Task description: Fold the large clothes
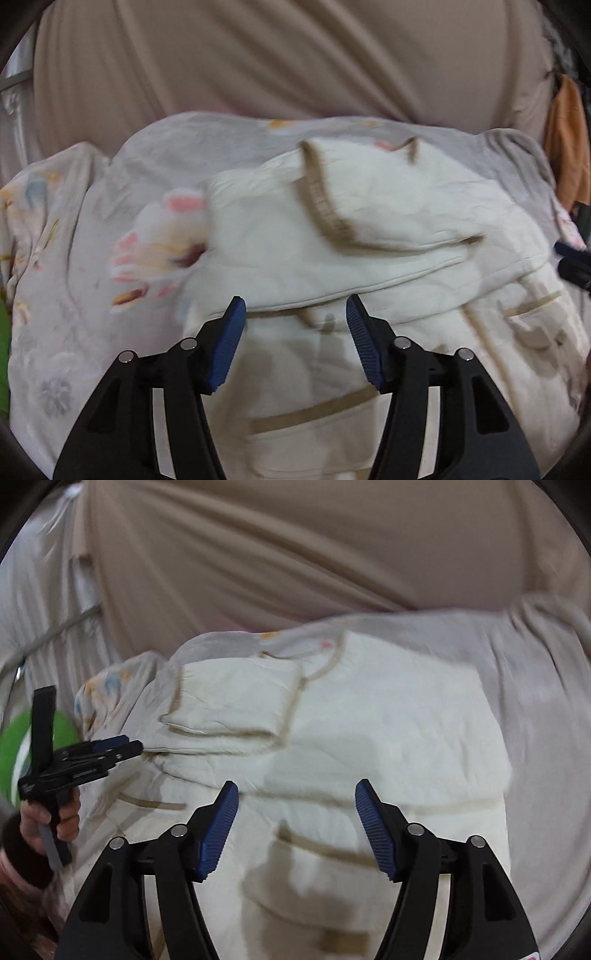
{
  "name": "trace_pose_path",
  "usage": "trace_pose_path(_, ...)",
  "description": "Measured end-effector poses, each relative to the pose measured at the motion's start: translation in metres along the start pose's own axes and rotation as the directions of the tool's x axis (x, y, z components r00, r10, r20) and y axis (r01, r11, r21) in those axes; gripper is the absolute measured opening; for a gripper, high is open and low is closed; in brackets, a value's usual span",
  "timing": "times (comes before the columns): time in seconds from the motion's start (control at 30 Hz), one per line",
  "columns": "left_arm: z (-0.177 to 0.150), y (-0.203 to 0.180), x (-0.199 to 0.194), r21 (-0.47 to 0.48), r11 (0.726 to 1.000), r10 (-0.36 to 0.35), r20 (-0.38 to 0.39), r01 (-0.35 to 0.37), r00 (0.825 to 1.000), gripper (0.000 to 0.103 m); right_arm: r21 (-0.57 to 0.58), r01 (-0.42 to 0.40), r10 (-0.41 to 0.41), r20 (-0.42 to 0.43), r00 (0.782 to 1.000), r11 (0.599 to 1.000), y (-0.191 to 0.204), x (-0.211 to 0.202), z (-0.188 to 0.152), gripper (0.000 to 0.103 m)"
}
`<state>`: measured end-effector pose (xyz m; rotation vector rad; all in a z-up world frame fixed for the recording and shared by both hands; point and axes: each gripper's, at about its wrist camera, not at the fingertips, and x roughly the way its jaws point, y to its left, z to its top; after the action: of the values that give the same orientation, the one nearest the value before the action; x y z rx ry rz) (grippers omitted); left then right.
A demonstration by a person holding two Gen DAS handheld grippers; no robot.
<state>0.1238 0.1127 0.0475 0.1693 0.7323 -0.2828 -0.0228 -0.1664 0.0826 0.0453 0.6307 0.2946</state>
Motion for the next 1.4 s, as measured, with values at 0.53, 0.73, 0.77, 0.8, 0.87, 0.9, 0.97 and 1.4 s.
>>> trace_pose_path(0.53, -0.023, 0.077, 0.044, -0.185, 0.978, 0.082, -0.1, -0.099, 0.992, 0.051, 0.04, -0.076, 0.077, -0.029, 0.997, 0.996, 0.016, 0.101, 0.079, 0.005)
trace_pose_path(0.73, -0.025, 0.073, 0.046, -0.18, 0.979, 0.077, -0.103, -0.095, 0.992, 0.051, 0.401, 0.084, -0.058, -0.077, 0.995, 0.912, -0.119, 0.044, 0.016, 0.024)
trace_pose_path(0.77, -0.024, 0.071, 0.043, -0.176, 0.979, 0.088, -0.097, -0.104, 0.991, 0.05, 0.425, 0.129, -0.092, -0.106, 0.99, 0.896, -0.131, 0.041, 0.002, 0.025)
trace_pose_path(0.8, -0.022, 0.068, 0.038, -0.166, 0.979, 0.104, -0.076, -0.116, 0.992, 0.05, 0.435, 0.149, -0.108, -0.117, 0.987, 0.888, -0.138, 0.038, -0.007, 0.025)
trace_pose_path(0.87, -0.017, 0.059, 0.023, -0.137, 0.982, 0.132, -0.022, -0.133, 0.991, 0.05, 0.464, 0.11, -0.072, -0.099, 0.992, 0.879, -0.15, 0.026, -0.017, 0.028)
trace_pose_path(0.9, -0.014, 0.055, 0.019, -0.124, 0.982, 0.14, -0.006, -0.14, 0.99, 0.05, 0.483, 0.082, -0.052, -0.075, 0.996, 0.872, -0.154, 0.02, -0.017, 0.041)
trace_pose_path(0.97, -0.008, 0.046, 0.018, -0.095, 0.983, 0.155, -0.007, -0.155, 0.988, 0.06, 0.508, 0.034, -0.031, -0.014, 0.999, 0.861, -0.162, 0.014, -0.008, 0.061)
trace_pose_path(1.4, 0.019, 0.058, -0.001, -0.123, 0.982, 0.15, 0.057, -0.142, 0.987, 0.009, 0.294, -0.074, 0.043, 0.109, 0.993, 0.953, -0.098, 0.015, 0.057, 0.012)
